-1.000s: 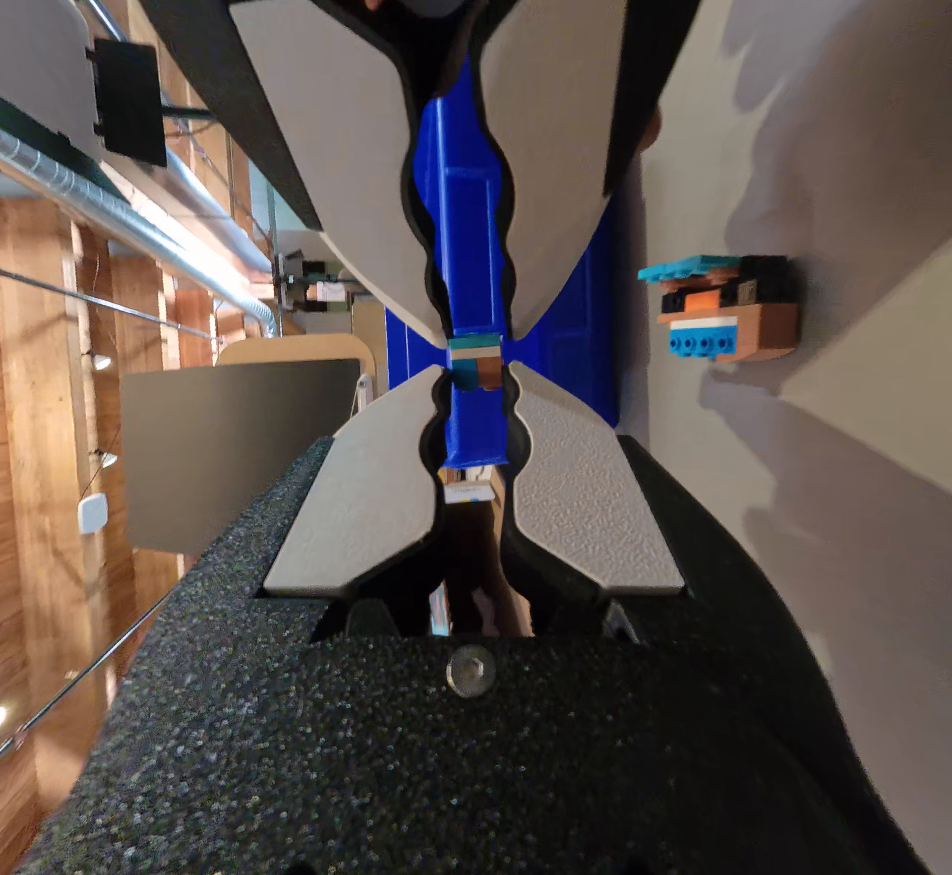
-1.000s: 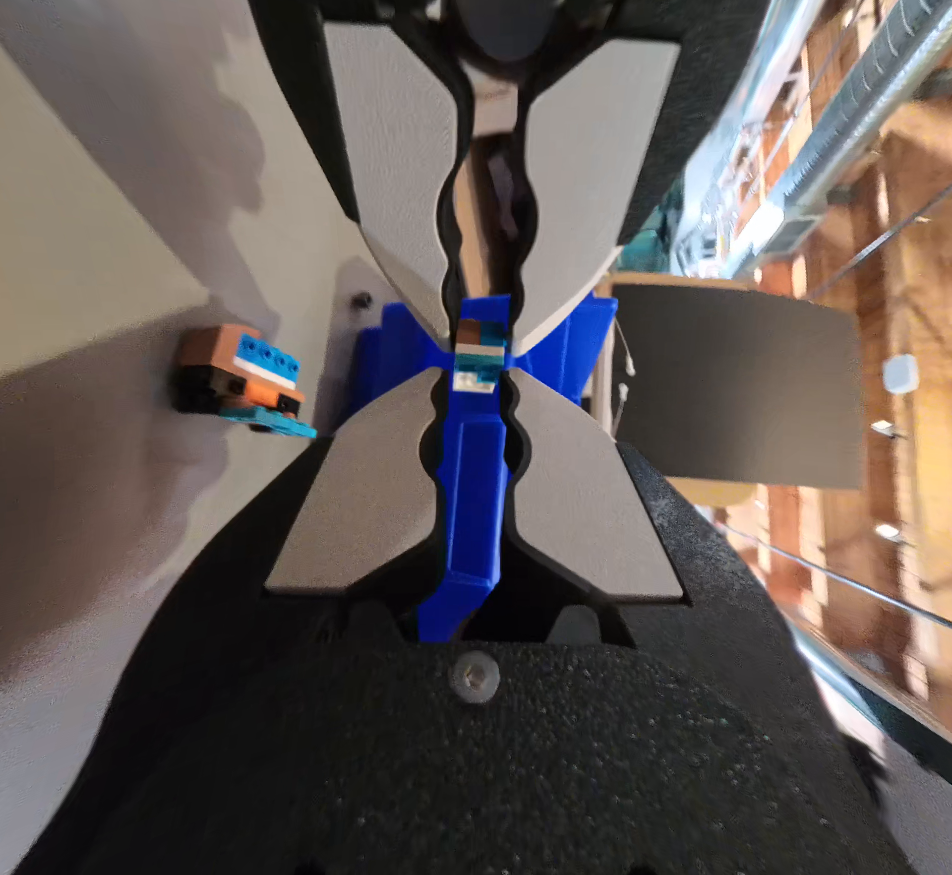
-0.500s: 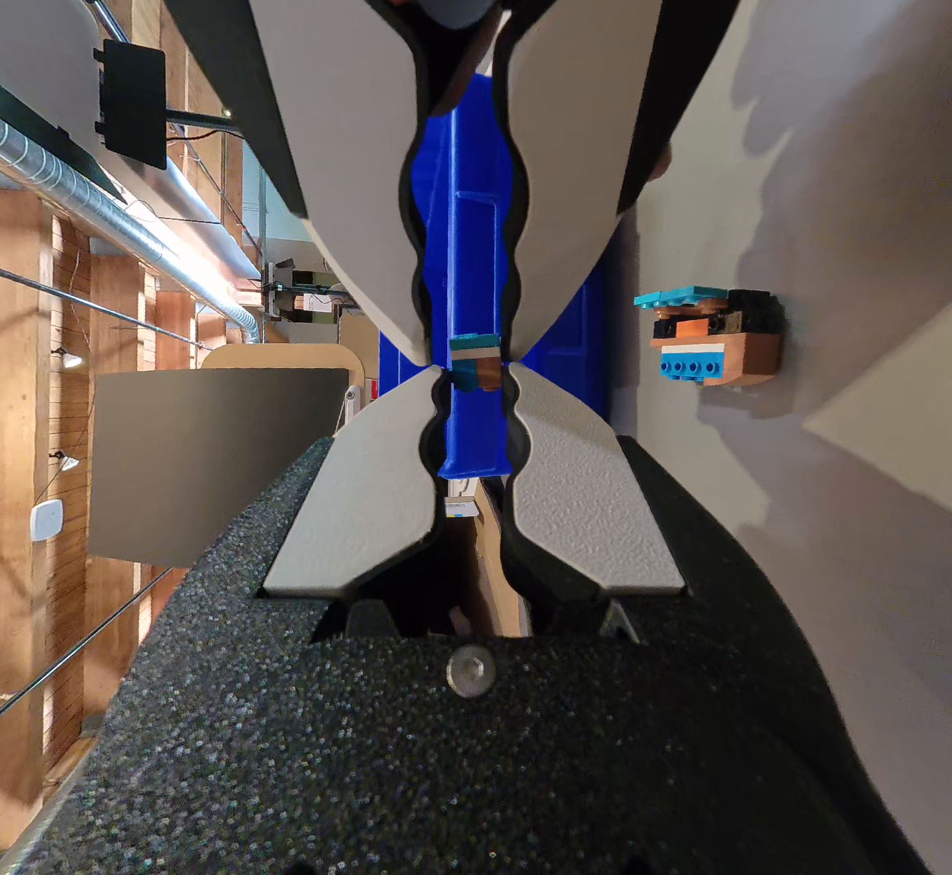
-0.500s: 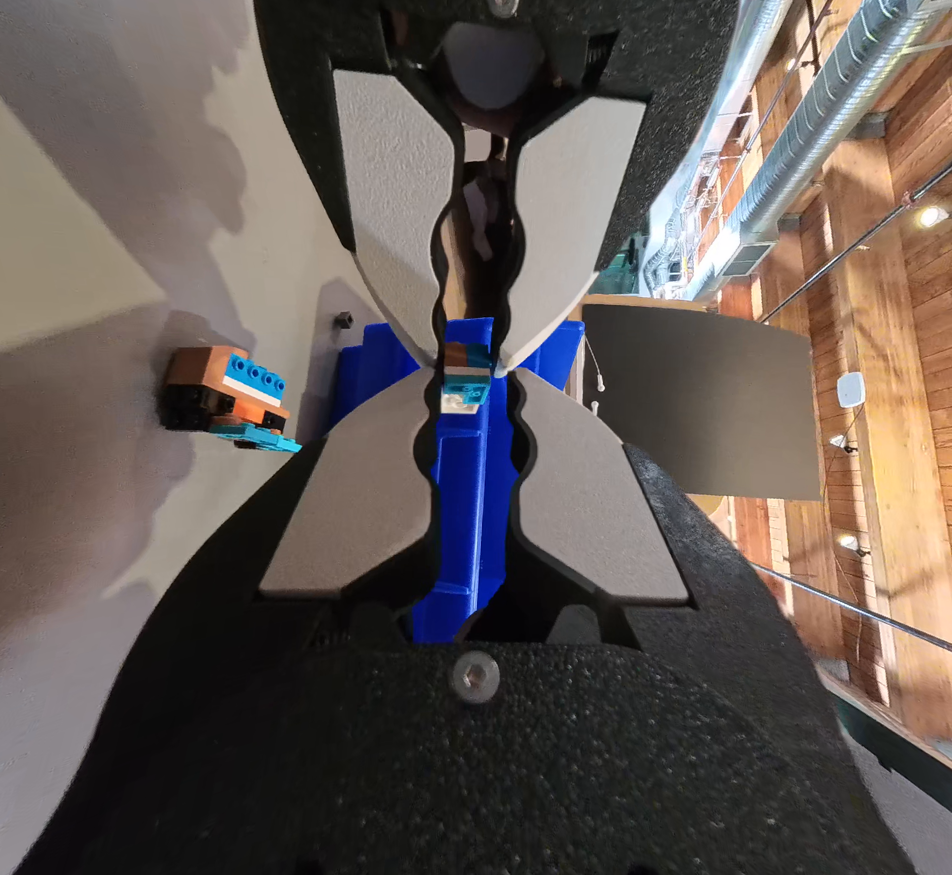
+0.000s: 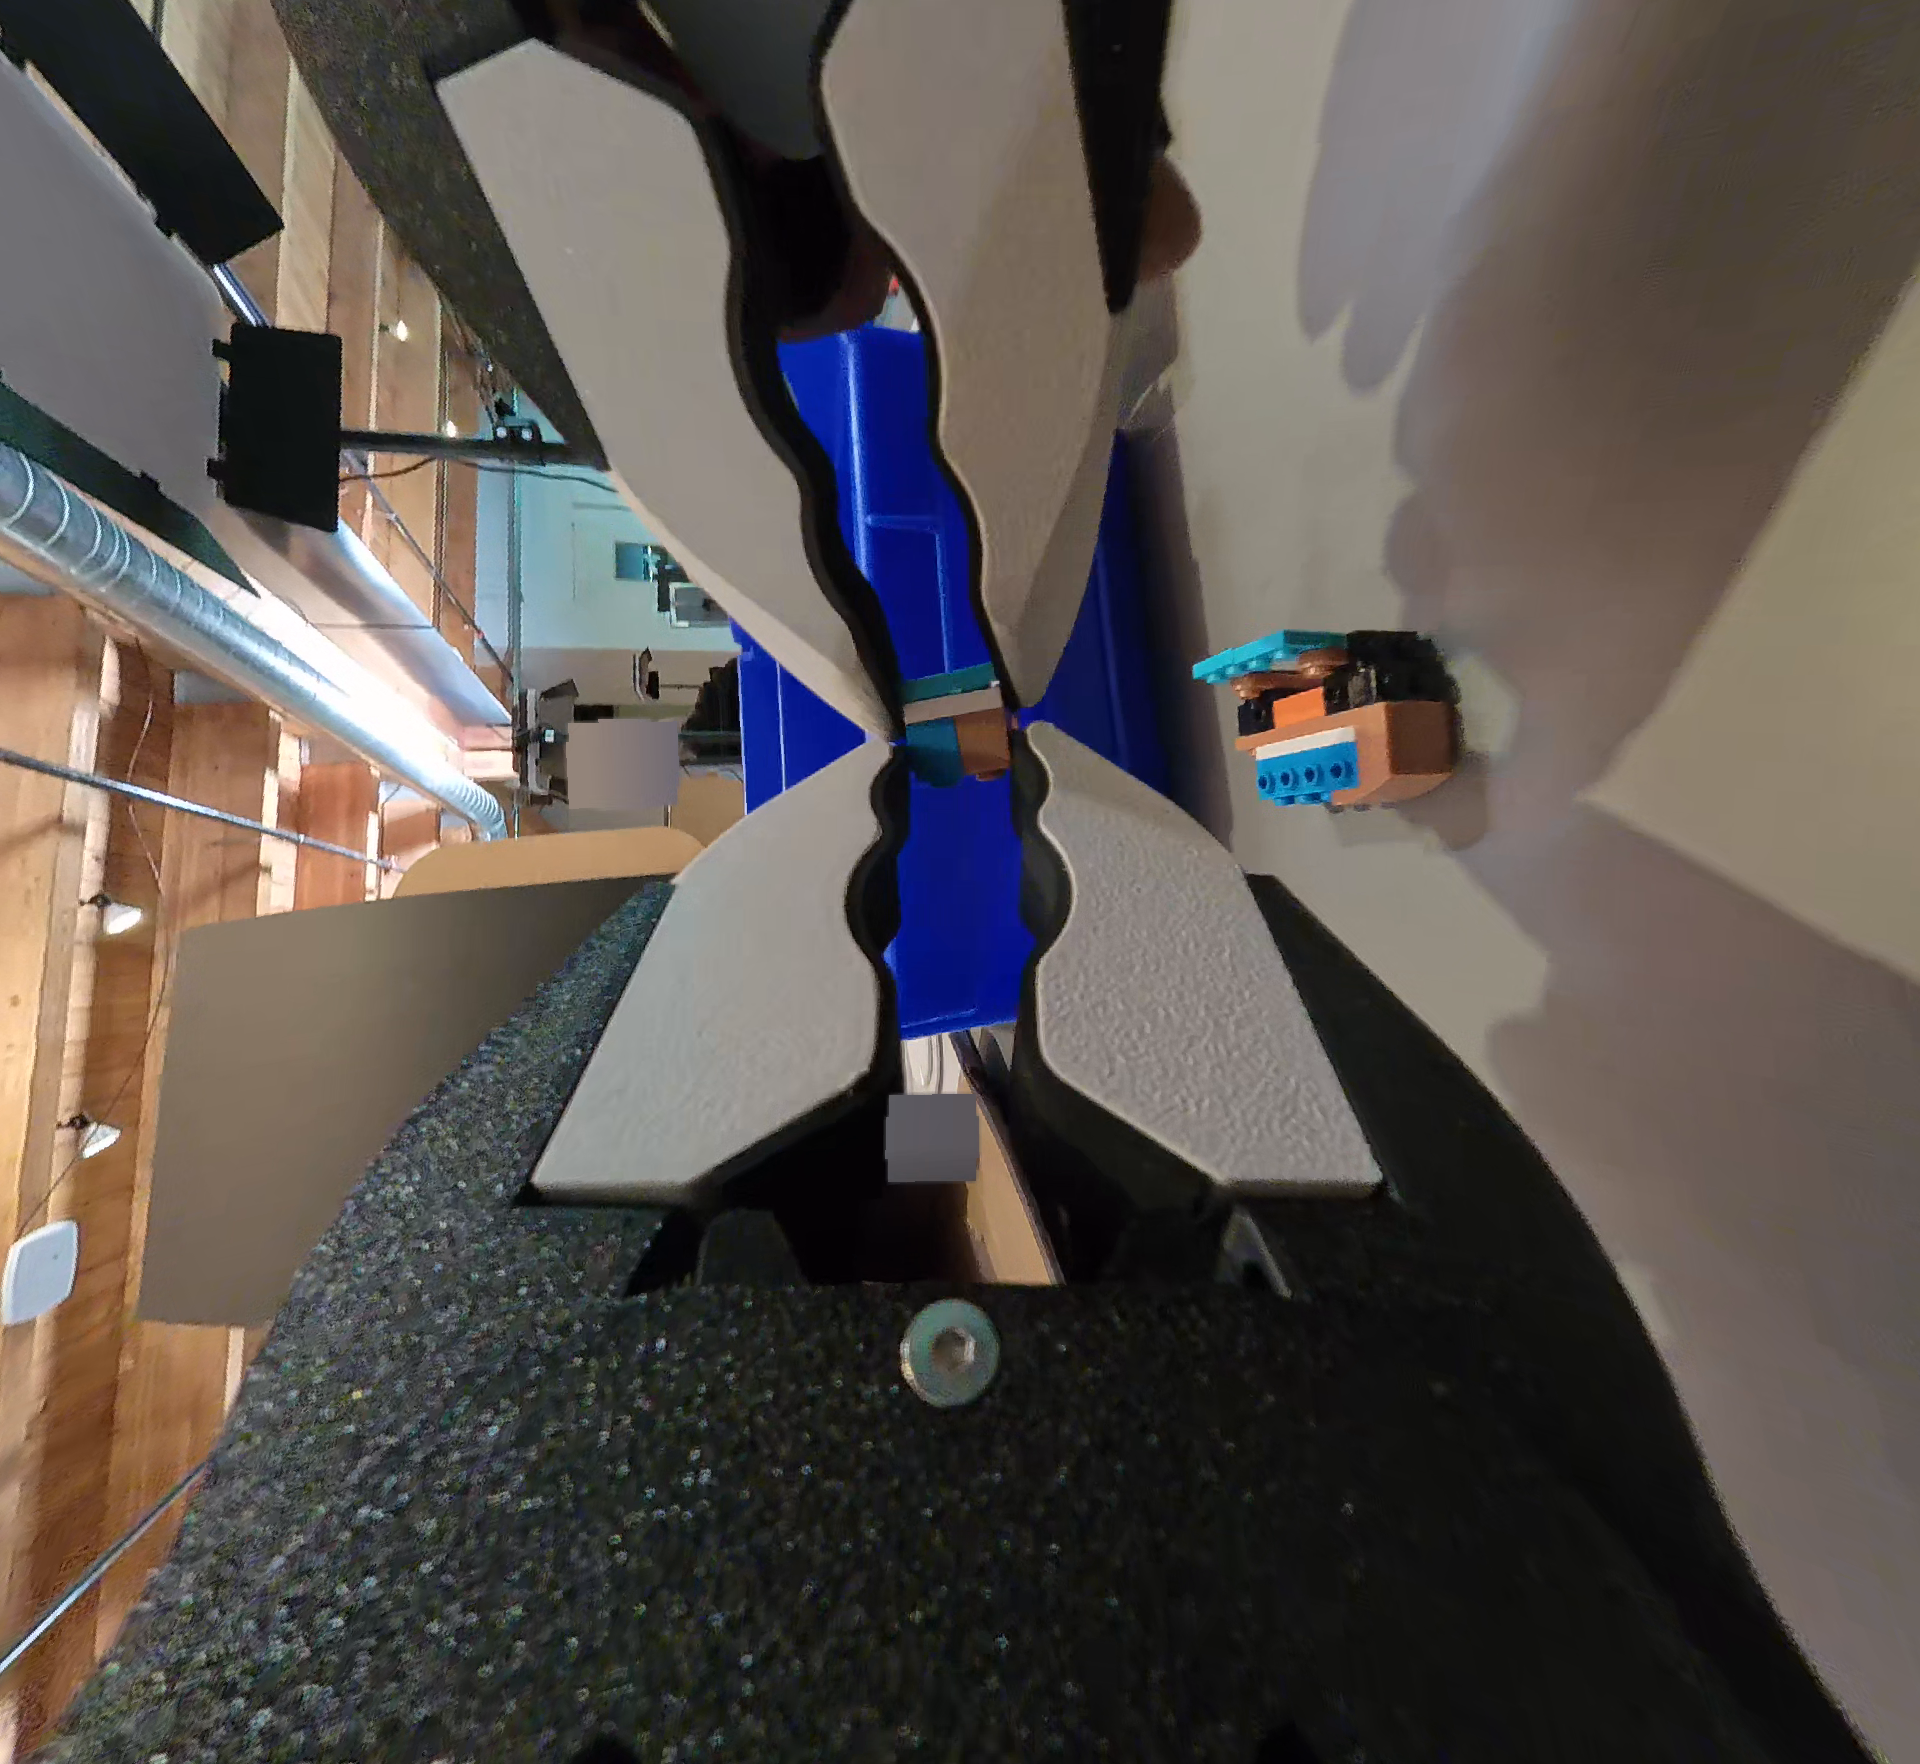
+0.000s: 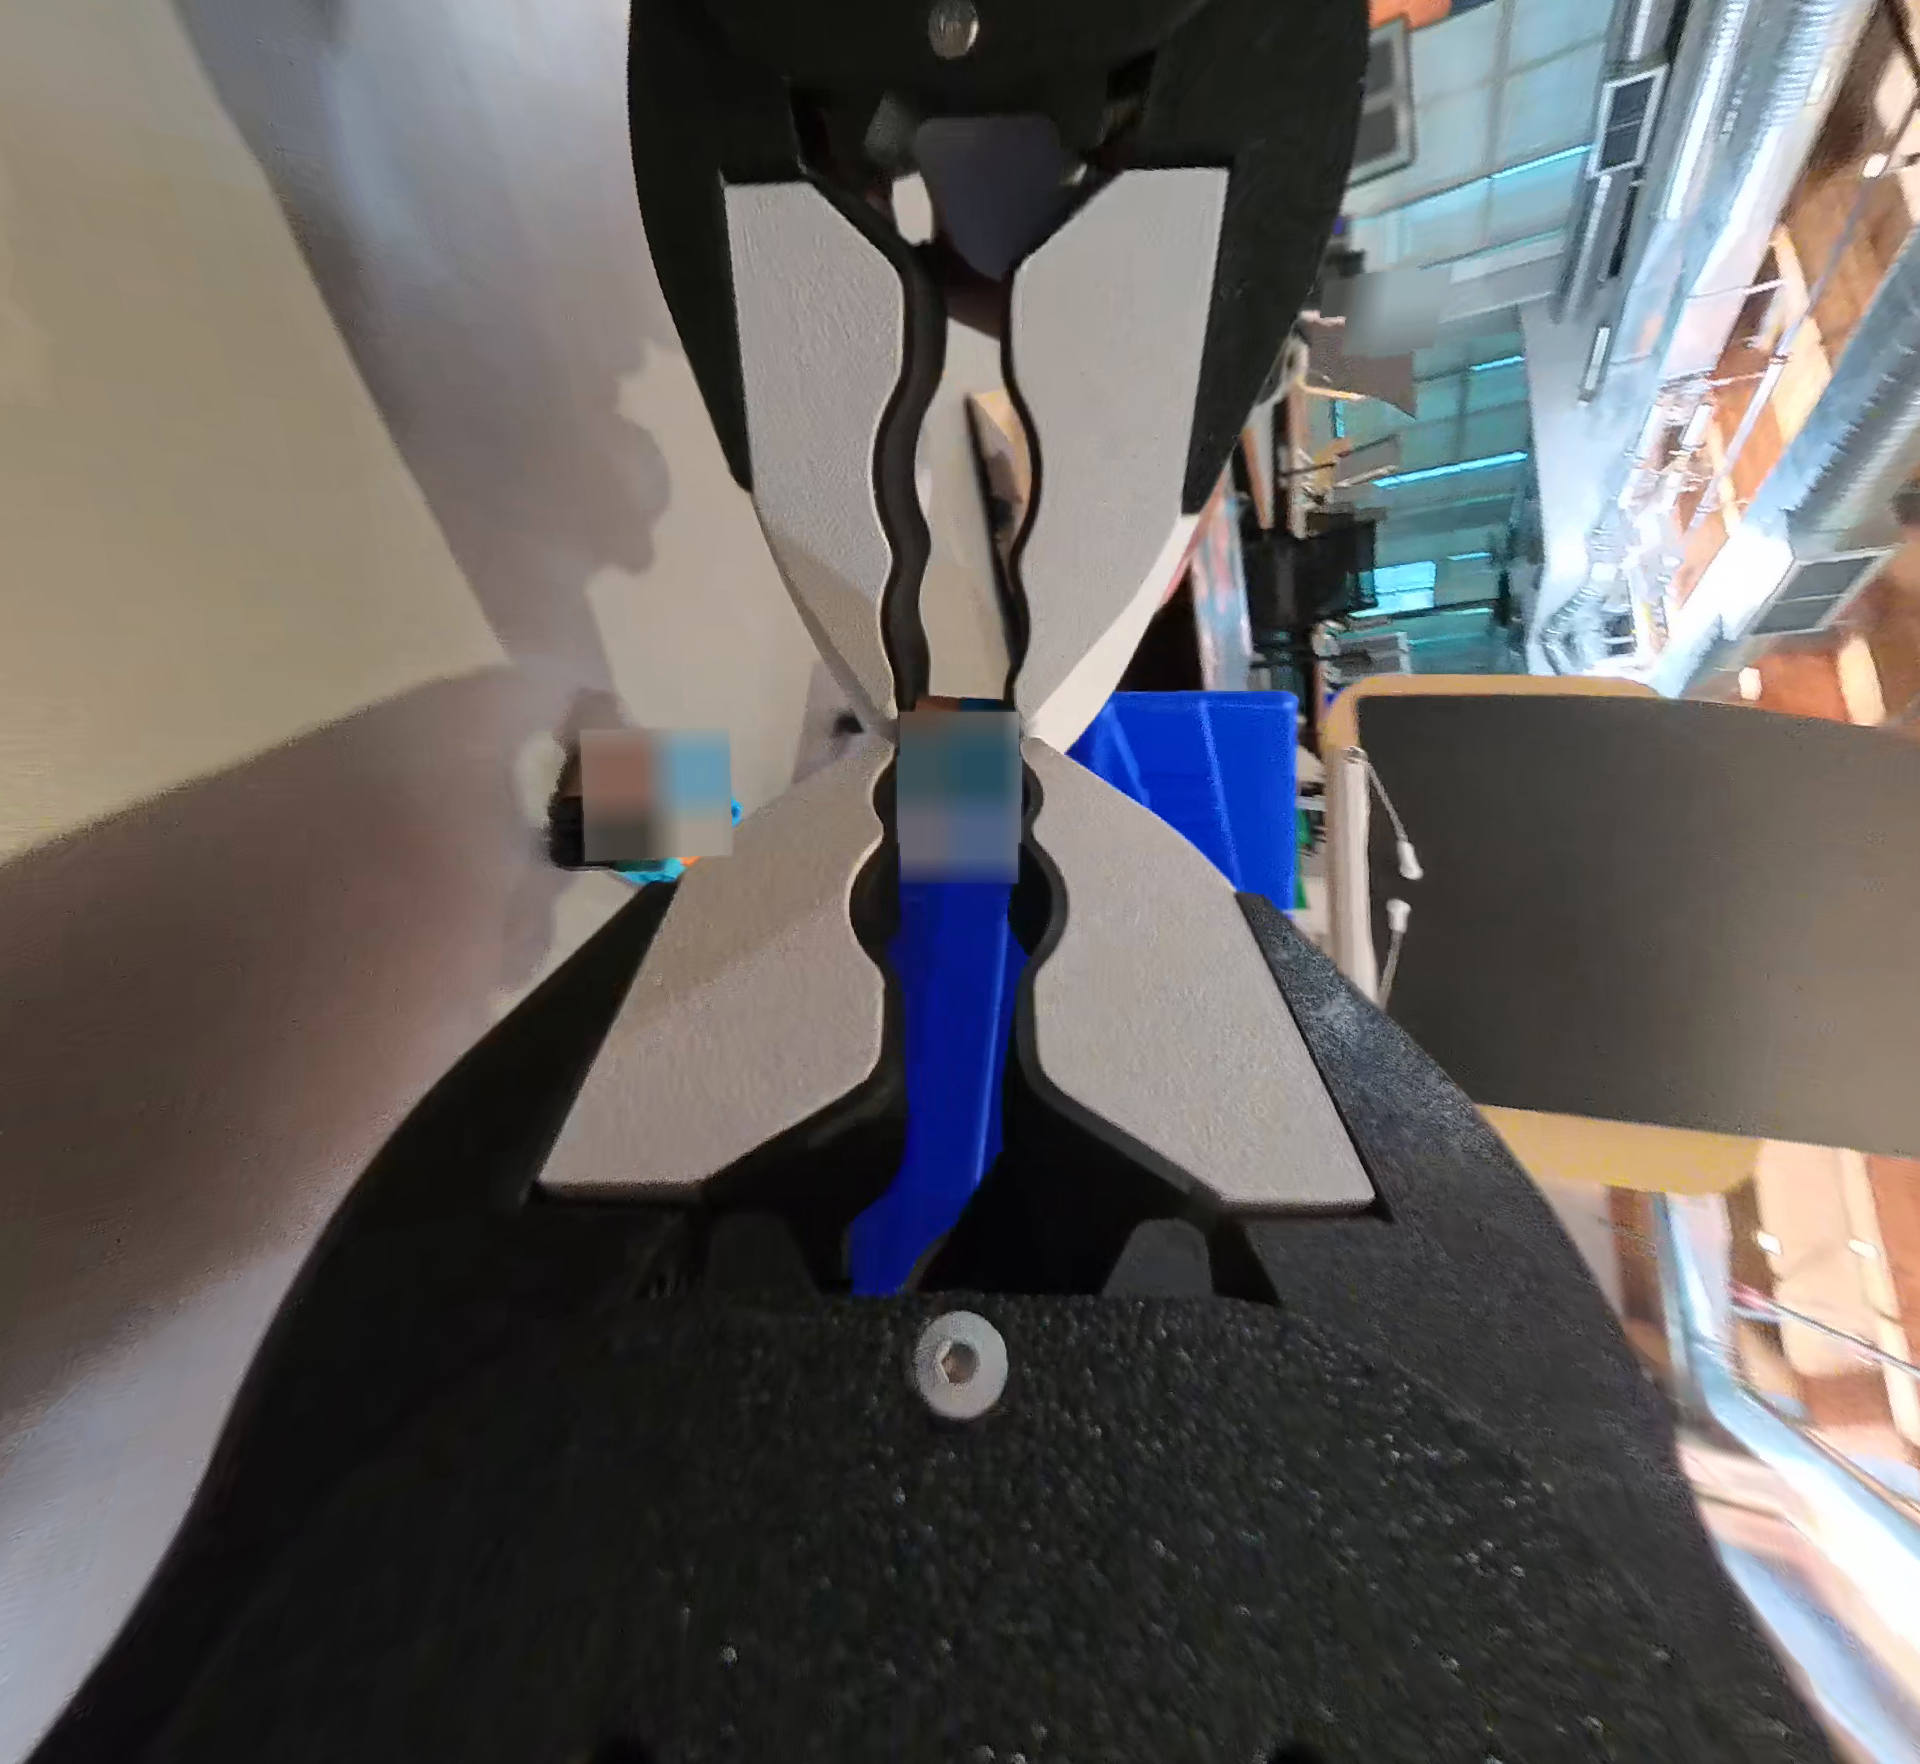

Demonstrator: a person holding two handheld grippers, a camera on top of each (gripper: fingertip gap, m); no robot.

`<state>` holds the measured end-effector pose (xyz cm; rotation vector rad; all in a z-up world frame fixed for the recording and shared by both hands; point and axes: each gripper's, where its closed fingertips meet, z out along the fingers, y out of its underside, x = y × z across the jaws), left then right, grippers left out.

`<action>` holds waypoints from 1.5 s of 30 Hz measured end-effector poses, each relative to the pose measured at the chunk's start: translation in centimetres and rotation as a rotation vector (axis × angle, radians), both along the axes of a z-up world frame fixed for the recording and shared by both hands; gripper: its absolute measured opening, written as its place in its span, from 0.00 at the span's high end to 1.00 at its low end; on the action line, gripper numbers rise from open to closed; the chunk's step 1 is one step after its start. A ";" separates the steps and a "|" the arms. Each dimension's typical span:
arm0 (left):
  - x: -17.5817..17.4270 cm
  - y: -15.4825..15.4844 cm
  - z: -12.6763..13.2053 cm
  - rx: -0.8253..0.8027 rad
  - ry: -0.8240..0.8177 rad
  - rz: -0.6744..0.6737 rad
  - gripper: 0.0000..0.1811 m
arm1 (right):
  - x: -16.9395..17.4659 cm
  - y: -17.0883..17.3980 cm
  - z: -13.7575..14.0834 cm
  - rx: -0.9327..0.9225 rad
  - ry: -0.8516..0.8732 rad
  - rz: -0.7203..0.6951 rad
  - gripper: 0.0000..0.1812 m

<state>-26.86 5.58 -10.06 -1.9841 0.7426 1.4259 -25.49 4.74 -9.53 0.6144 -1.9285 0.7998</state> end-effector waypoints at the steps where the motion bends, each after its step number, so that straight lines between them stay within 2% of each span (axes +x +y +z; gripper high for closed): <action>1: 0.2 0.1 -0.1 -0.003 0.000 -0.013 0.90 | 0.2 0.1 -0.1 -0.004 -0.030 0.014 0.91; 6: 0.2 -0.1 -0.3 -0.038 0.034 -0.018 0.90 | 1.1 0.5 -0.3 -0.025 -0.163 0.070 0.91; 10: -0.5 -0.6 0.4 0.023 -0.011 0.019 0.90 | -0.3 1.3 1.3 -0.119 -0.101 0.029 0.91; 13: -0.8 -0.4 1.1 0.092 -0.062 0.040 0.90 | -3.6 2.7 4.2 -0.271 0.035 -0.133 0.91; 15: -0.9 -0.3 1.5 0.142 -0.104 0.053 0.90 | -6.7 4.2 5.5 -0.366 0.086 -0.320 0.91; 17: -1.2 -0.3 1.7 0.186 -0.146 0.064 0.90 | -9.2 5.7 5.1 -0.381 0.083 -0.491 0.88; 19: -1.5 -0.5 1.9 0.218 -0.173 0.083 0.90 | -9.9 5.8 4.1 -0.357 0.066 -0.522 0.85; 23: -1.5 -0.7 2.2 0.257 -0.235 0.080 0.90 | -8.4 4.8 3.8 -0.340 0.047 -0.415 0.84; 28: -0.8 -0.5 2.2 0.293 -0.353 0.034 0.90 | -2.3 1.0 2.5 -0.261 -0.091 -0.023 0.84; 31: 0.1 -0.2 2.3 0.293 -0.413 -0.025 0.90 | -1.5 0.3 1.7 -0.239 -0.166 0.002 0.83; 33: 0.7 0.0 2.2 0.286 -0.452 -0.059 0.90 | -1.3 0.1 1.1 -0.222 -0.191 0.006 0.88; 36: 1.0 0.2 2.2 0.311 -0.510 -0.088 0.90 | -1.1 0.1 1.0 -0.244 -0.253 0.019 0.89; 45: 1.6 -0.1 4.9 0.544 -0.740 -0.196 0.86 | 0.2 -0.1 3.7 -0.473 -0.444 0.130 0.90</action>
